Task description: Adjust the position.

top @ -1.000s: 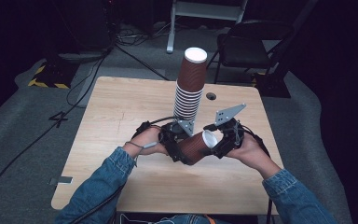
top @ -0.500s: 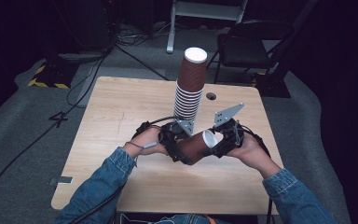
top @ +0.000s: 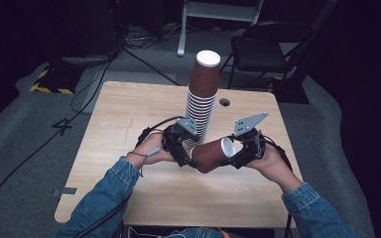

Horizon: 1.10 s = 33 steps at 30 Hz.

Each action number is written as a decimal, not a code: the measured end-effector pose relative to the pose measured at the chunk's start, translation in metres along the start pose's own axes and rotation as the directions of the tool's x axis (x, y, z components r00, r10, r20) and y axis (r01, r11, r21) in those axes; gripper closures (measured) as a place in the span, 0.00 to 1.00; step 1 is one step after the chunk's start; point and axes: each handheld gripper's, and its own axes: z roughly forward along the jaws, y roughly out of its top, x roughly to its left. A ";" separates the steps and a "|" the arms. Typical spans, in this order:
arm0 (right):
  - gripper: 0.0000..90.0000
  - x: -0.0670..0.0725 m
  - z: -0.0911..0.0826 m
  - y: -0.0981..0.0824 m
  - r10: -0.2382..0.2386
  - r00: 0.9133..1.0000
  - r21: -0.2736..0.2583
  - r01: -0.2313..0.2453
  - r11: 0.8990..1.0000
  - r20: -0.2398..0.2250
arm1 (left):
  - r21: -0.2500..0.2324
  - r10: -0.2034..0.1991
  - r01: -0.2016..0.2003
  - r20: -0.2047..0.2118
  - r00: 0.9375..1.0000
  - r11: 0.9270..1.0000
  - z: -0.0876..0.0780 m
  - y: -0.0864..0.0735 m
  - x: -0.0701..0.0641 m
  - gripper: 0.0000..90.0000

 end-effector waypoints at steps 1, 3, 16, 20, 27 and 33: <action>0.23 0.000 -0.001 -0.001 0.004 1.000 -0.007 -0.003 1.000 0.005 | -0.008 -0.002 0.002 -0.006 1.000 1.000 -0.001 -0.002 0.000 0.00; 0.24 0.001 -0.007 -0.004 0.013 1.000 -0.026 -0.012 1.000 0.023 | -0.030 -0.011 0.011 -0.022 1.000 0.999 -0.003 -0.005 -0.001 0.00; 0.23 0.013 -0.036 -0.021 0.036 0.992 -0.149 -0.018 0.989 0.124 | -0.078 -0.031 0.031 -0.004 1.000 0.996 0.003 -0.013 -0.001 0.01; 0.23 0.015 -0.041 -0.022 0.047 0.988 -0.181 -0.020 0.983 0.145 | -0.081 -0.018 0.018 0.005 1.000 0.997 0.006 -0.011 -0.002 0.05; 0.23 0.020 -0.032 -0.032 0.091 0.983 -0.247 -0.050 0.968 0.161 | -0.150 0.005 -0.001 0.028 1.000 0.989 -0.002 -0.011 -0.003 0.20; 0.23 0.020 -0.025 -0.035 0.086 0.982 -0.260 -0.040 0.965 0.168 | -0.176 0.039 -0.028 0.060 0.997 0.984 -0.006 -0.013 -0.005 0.44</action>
